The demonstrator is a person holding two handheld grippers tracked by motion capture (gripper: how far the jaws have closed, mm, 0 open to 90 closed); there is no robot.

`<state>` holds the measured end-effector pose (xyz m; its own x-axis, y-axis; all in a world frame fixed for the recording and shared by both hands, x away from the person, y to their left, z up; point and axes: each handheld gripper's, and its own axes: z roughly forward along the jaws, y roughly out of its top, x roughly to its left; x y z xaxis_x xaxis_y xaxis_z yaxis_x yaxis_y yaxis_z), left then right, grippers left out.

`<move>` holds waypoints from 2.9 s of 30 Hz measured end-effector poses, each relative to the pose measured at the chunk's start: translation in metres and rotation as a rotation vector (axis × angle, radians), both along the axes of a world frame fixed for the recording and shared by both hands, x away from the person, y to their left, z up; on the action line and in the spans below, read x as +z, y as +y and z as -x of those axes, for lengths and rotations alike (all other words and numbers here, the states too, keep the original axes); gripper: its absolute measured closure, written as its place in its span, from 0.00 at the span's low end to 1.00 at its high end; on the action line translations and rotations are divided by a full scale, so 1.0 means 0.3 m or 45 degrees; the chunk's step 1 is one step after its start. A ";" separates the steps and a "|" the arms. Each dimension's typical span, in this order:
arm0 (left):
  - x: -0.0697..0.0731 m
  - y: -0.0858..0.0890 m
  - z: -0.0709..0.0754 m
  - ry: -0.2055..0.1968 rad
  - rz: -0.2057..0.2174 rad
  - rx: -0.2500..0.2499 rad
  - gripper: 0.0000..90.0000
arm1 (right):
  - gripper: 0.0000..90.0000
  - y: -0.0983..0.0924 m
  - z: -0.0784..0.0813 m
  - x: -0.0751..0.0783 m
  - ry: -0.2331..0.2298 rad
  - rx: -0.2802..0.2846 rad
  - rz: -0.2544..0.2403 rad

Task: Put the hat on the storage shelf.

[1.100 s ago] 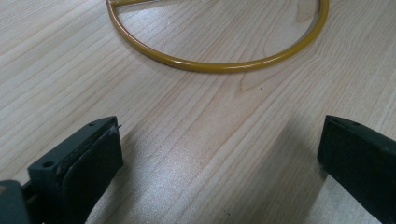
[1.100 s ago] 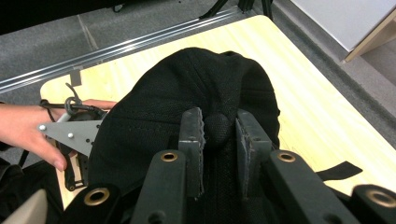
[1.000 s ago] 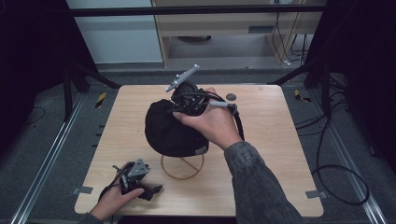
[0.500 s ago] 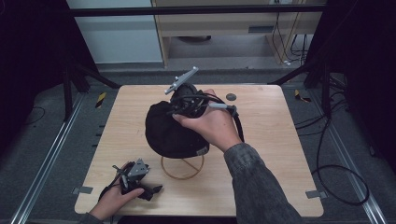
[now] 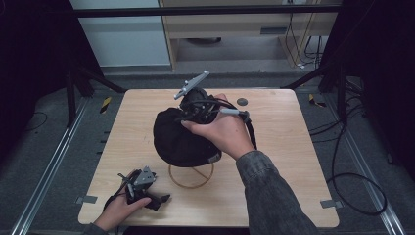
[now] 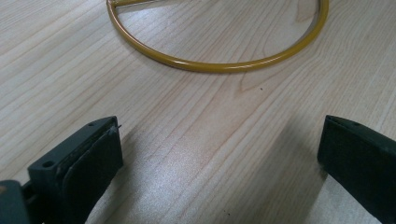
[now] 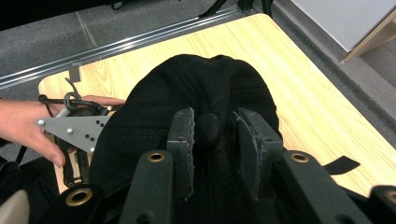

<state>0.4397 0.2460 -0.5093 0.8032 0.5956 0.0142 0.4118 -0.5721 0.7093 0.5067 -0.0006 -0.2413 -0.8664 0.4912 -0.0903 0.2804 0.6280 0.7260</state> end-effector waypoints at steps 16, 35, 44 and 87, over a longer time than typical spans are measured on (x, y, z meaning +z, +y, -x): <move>0.000 0.000 0.000 0.000 -0.001 -0.001 0.00 | 0.67 -0.013 0.014 0.018 -0.004 0.008 -0.045; 0.001 0.001 -0.001 0.001 -0.002 -0.003 0.00 | 0.69 -0.037 0.024 0.049 -0.020 -0.006 -0.097; 0.001 0.001 -0.001 0.001 -0.003 -0.003 0.00 | 0.68 -0.069 0.035 0.058 -0.036 -0.025 -0.103; 0.000 0.000 0.001 -0.002 -0.002 0.004 0.00 | 0.13 -0.573 0.111 -0.138 -0.210 -0.503 -0.048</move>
